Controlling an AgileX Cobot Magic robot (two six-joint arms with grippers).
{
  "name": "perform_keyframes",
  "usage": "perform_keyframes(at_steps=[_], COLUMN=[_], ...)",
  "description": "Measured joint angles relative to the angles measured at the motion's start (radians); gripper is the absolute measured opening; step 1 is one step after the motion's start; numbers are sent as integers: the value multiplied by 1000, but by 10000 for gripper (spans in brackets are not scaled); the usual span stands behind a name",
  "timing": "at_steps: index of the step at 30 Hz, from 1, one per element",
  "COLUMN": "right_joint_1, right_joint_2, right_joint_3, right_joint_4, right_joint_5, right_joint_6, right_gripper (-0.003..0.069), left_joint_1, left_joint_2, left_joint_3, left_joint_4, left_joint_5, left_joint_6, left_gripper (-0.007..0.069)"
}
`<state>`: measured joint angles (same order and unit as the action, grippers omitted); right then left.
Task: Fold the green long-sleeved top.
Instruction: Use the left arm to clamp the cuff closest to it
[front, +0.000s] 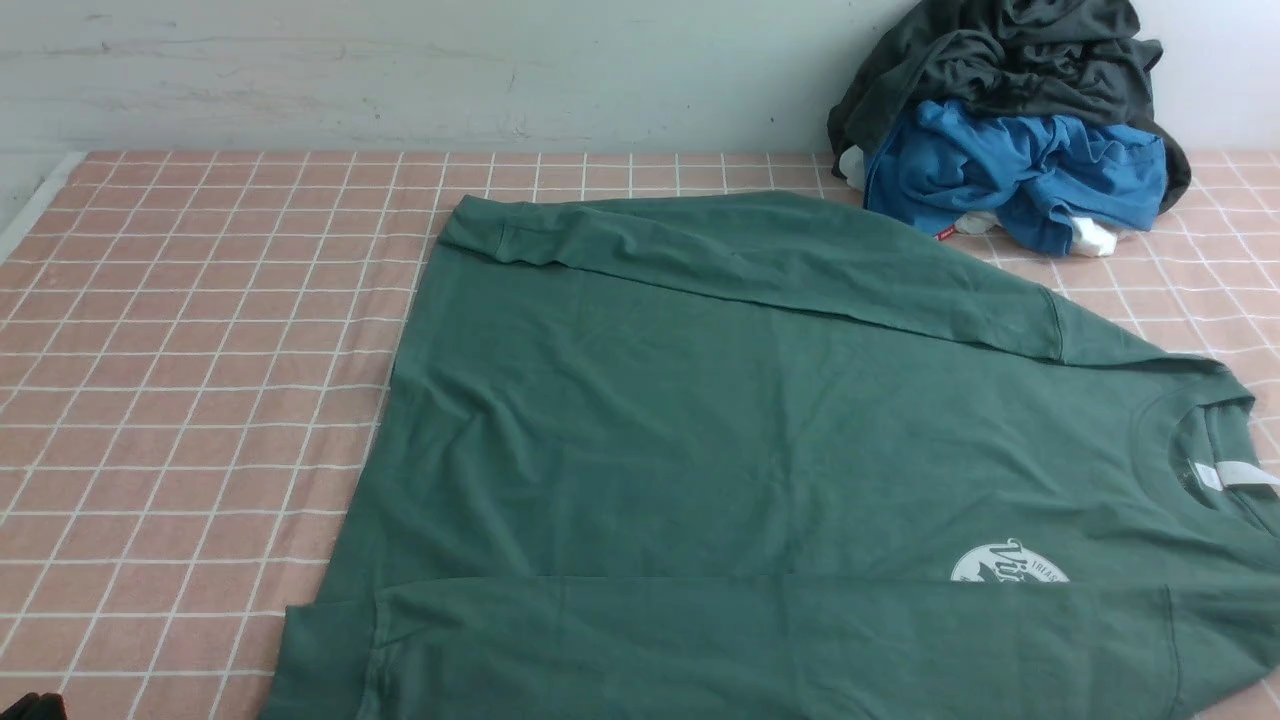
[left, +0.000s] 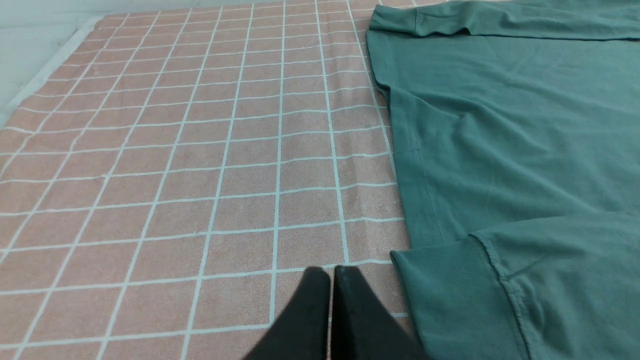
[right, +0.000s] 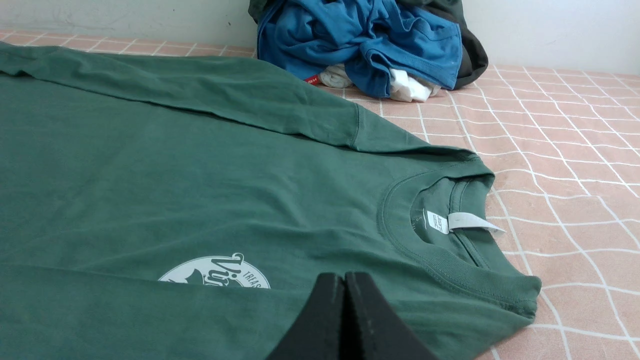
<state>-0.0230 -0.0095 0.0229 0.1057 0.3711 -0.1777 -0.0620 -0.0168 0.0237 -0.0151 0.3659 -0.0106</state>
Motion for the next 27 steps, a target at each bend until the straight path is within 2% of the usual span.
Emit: perform_keyframes(at_steps=[27], right_joint_1=[0], right_joint_2=[0], right_joint_3=[0], right_joint_4=[0], right_joint_5=[0], right_joint_6=[0], right_gripper=[-14], left_joint_1=[0], left_joint_2=[0], left_joint_3=[0], left_joint_4=[15], left_joint_5=[0], left_joint_6=[0], left_gripper=[-7])
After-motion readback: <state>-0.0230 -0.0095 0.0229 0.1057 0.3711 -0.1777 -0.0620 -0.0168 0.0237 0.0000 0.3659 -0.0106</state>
